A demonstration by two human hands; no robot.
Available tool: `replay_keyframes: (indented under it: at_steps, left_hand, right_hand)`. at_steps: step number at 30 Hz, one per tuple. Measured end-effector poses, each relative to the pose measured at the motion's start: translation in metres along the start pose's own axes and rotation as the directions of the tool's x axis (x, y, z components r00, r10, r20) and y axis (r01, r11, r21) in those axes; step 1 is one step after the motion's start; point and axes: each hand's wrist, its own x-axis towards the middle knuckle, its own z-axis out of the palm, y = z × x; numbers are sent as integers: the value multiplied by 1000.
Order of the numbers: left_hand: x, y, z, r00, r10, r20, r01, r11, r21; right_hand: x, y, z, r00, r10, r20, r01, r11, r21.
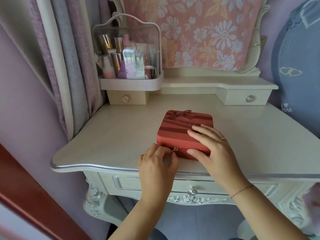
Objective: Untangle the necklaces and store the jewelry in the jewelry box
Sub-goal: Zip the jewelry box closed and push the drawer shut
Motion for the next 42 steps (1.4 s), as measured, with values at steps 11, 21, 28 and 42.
replay_keyframes:
  at_steps: [11,21,28,42]
  left_hand:
    - [18,-22,-22,987,143,79,-150,984,95]
    - [25,-23,-26,986,-82,143,83,997,3]
    - [16,-9,-24,978,-21,207,34,997,-63]
    - [45,-38,-33,975,92,204,-117,987,113]
  right_hand:
    - [15,22,-16,988,-26,154,6,991,130]
    - [35,24,-22,962,69,264,-84,995,46]
    - [35,-40,31,996,70,54,-55,970,-235]
    - [40,-38,43,987,-38,-157,-6,963,-268]
